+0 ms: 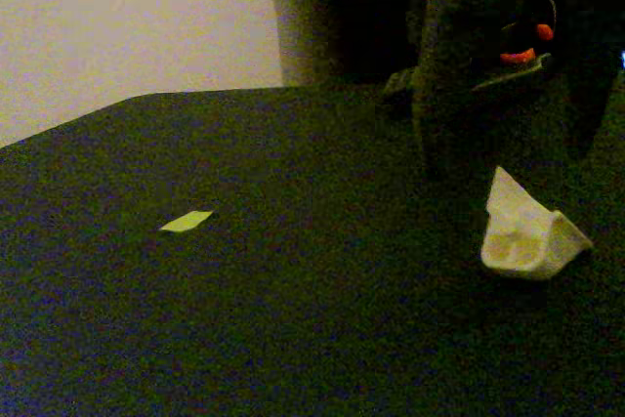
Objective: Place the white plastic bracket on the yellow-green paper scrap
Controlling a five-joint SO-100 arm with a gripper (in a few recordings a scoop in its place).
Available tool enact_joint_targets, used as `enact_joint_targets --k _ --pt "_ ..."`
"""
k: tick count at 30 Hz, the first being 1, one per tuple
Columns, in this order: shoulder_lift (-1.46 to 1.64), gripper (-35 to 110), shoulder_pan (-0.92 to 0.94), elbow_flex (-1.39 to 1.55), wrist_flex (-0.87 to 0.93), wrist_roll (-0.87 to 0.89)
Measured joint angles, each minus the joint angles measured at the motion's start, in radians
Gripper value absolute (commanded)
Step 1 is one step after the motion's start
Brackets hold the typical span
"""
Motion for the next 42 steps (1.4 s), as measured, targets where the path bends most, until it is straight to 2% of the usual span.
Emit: enact_joint_targets --k 6,15,25,30,42 --pt "-0.037 32 0.002 -0.015 0.0 0.063" --pt "-0.252 29 -0.012 -0.25 0.0 0.103" --pt "-0.255 14 -0.012 -0.278 0.0 0.075" --pt "-0.253 1 -0.012 -0.279 0.0 0.052" --pt "-0.229 0 -0.006 -0.242 0.0 -0.072"
